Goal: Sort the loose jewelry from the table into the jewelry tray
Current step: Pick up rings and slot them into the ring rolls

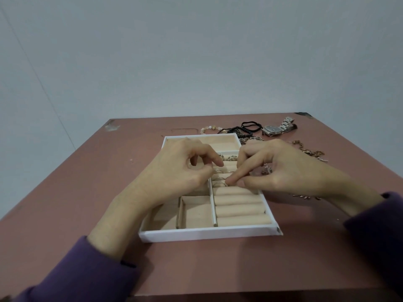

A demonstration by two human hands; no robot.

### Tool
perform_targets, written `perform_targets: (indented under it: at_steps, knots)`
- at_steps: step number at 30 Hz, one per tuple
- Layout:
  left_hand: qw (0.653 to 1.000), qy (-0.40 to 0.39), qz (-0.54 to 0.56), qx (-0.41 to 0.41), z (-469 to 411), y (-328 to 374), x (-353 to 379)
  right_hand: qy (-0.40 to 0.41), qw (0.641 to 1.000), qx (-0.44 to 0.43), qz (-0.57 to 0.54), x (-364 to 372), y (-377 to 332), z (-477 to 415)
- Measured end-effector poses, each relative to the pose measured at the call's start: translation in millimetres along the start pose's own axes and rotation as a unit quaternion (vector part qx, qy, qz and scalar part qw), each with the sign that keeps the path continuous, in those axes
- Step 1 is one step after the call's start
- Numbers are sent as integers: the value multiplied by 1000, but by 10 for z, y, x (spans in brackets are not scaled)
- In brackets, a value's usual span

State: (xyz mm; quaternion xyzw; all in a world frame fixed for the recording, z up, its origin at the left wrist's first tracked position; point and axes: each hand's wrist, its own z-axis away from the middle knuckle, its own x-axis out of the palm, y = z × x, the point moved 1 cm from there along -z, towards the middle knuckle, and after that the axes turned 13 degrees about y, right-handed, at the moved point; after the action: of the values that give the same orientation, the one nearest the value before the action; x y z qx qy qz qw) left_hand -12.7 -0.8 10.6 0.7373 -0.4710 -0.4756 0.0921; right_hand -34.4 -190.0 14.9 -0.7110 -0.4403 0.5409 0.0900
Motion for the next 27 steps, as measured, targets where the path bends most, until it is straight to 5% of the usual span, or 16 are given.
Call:
perform_targets:
  at_steps: [9, 21, 27]
  knots:
    - [1000, 2, -6, -2, 2, -11, -1, -4, 1000, -2, 12, -26, 13, -9]
    - [1000, 21, -2, 11, -39, 19, 36, 249, 959, 138, -3, -273, 331, -141]
    - [987, -109, -120, 6, -319, 249, 111, 238, 945, 190, 116, -371, 559, -138]
